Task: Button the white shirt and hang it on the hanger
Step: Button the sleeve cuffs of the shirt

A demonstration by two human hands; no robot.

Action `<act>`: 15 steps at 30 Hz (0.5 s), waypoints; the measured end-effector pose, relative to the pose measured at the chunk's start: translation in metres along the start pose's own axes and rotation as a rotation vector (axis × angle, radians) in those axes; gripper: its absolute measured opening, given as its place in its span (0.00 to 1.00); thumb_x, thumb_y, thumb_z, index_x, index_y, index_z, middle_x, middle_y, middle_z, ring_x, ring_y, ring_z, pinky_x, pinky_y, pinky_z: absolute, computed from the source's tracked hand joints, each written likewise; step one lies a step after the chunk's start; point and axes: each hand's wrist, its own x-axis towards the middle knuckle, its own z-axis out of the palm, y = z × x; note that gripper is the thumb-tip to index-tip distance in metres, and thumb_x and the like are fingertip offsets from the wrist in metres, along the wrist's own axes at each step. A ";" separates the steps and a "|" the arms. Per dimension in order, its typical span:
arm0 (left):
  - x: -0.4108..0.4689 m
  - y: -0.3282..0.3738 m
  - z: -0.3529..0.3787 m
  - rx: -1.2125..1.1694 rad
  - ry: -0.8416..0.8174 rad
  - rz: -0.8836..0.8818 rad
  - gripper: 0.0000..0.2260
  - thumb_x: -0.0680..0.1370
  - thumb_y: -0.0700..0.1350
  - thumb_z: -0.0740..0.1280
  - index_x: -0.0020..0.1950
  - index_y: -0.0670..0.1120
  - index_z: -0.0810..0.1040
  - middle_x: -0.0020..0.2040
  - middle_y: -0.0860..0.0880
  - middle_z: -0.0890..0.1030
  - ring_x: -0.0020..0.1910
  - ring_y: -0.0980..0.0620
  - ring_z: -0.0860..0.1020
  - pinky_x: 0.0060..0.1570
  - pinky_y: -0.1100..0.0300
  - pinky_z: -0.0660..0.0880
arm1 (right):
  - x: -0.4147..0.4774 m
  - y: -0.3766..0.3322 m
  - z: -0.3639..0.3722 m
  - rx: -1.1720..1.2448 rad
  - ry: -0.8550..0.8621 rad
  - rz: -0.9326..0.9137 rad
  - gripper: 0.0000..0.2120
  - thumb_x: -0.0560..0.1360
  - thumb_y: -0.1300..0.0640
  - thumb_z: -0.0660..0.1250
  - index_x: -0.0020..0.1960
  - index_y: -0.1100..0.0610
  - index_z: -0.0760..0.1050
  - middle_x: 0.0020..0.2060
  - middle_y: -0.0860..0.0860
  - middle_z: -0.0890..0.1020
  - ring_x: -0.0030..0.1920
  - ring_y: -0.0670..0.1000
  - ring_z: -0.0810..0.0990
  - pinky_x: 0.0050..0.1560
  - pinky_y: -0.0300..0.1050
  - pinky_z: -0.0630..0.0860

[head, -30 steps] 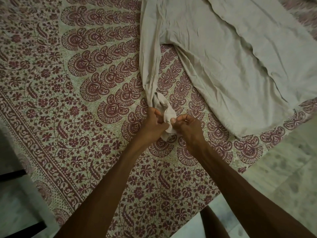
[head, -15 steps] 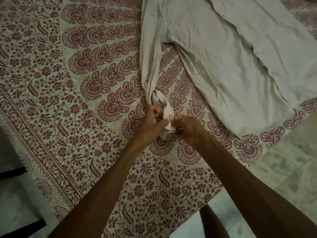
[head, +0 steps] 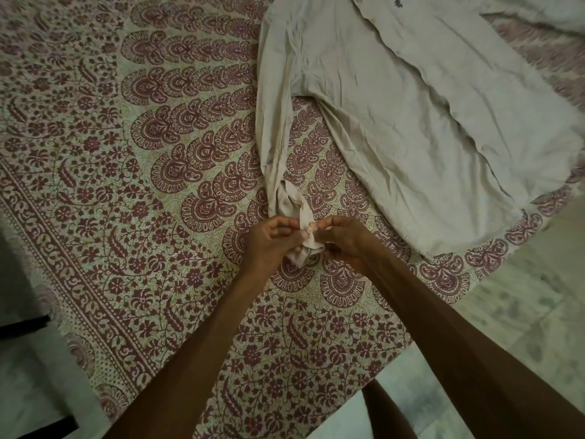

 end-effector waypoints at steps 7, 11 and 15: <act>-0.002 0.001 -0.002 0.143 0.048 0.102 0.10 0.69 0.42 0.77 0.48 0.41 0.82 0.40 0.43 0.85 0.37 0.46 0.84 0.38 0.55 0.82 | -0.014 0.002 0.005 -0.082 0.058 -0.278 0.02 0.73 0.68 0.71 0.44 0.64 0.80 0.40 0.64 0.83 0.36 0.57 0.81 0.35 0.47 0.80; -0.007 -0.006 -0.002 -0.046 0.046 -0.025 0.07 0.78 0.43 0.68 0.53 0.44 0.82 0.47 0.46 0.86 0.46 0.48 0.84 0.46 0.55 0.81 | -0.020 0.009 0.007 -0.067 0.011 -0.349 0.09 0.73 0.71 0.70 0.53 0.67 0.79 0.48 0.63 0.83 0.41 0.58 0.84 0.40 0.49 0.83; -0.007 -0.012 0.002 0.072 0.286 -0.104 0.11 0.78 0.45 0.68 0.59 0.44 0.77 0.54 0.48 0.81 0.49 0.53 0.80 0.43 0.61 0.76 | -0.024 0.017 0.009 0.114 0.017 -0.254 0.19 0.68 0.73 0.73 0.57 0.64 0.77 0.49 0.61 0.82 0.45 0.55 0.84 0.42 0.45 0.82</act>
